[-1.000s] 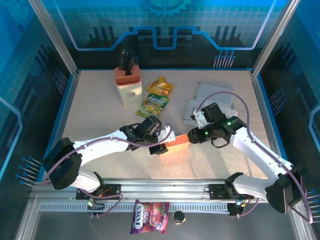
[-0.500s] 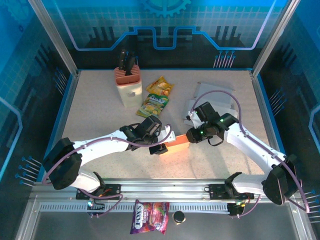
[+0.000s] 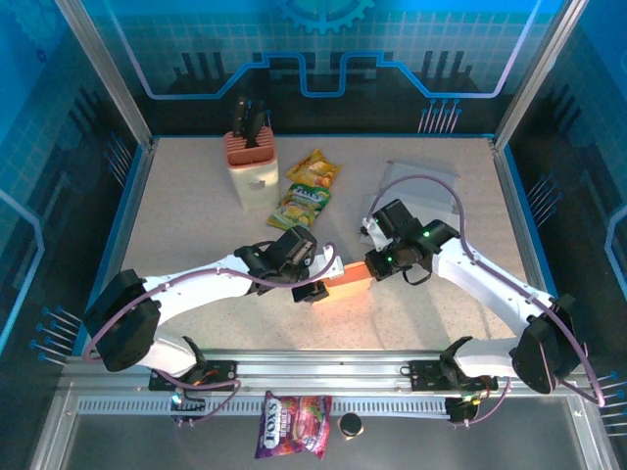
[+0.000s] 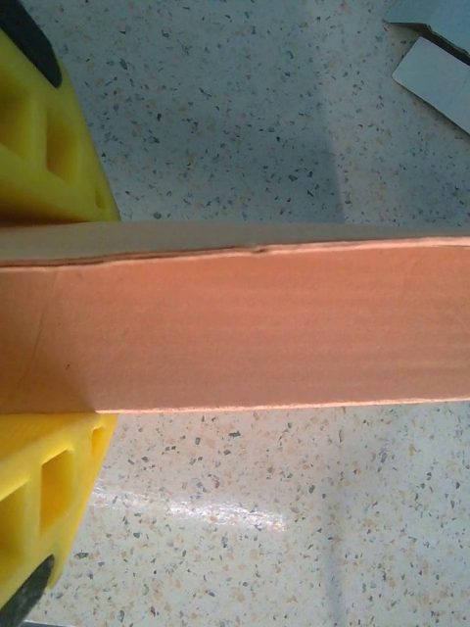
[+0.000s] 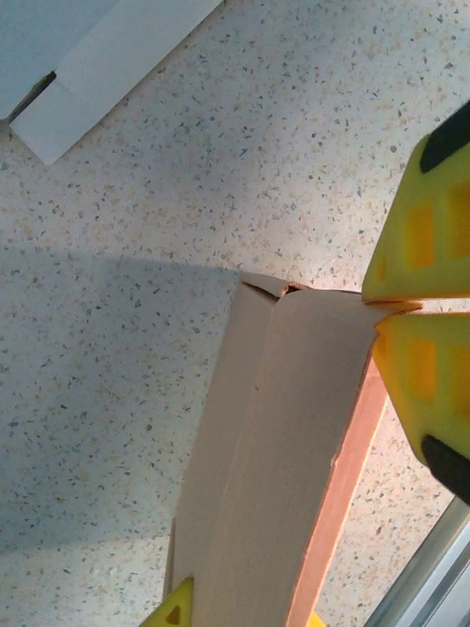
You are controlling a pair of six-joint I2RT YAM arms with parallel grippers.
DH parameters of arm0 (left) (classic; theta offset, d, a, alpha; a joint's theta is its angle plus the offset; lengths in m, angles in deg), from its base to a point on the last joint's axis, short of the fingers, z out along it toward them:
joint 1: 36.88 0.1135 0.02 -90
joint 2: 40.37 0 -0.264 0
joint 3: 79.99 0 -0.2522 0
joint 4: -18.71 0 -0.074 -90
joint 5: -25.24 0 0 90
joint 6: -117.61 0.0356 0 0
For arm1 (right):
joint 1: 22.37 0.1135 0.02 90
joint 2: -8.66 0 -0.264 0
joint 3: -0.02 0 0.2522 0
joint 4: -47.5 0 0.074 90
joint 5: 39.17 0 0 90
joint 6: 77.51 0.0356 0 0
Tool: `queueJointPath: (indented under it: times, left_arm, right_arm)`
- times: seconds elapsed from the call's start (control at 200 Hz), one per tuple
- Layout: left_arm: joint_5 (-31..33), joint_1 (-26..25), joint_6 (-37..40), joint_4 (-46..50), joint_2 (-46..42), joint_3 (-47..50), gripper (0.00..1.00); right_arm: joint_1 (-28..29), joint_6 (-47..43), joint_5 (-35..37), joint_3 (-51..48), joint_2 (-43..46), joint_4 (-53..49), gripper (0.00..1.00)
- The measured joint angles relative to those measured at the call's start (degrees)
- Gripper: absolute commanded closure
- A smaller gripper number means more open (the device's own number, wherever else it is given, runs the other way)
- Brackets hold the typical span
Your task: Fold the paper box
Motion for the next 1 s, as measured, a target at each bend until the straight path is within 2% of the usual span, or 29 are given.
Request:
queueJointPath:
  times: [0.11,0.43,1.001]
  left_arm:
    - [0.02,0.07,0.02,0.00,0.00,-0.09,0.59]
    - [0.00,0.09,0.00,-0.22,0.00,-0.44,0.62]
    - [-0.02,0.09,-0.02,0.50,0.02,-0.74,0.65]
  right_arm:
    - [0.57,0.15,1.09,0.33,-0.02,-0.04,1.00]
    - [1.86,1.97,3.87,2.23,-0.15,-2.25,1.00]
    - [3.43,8.70,4.55,4.55,-2.10,-5.16,1.00]
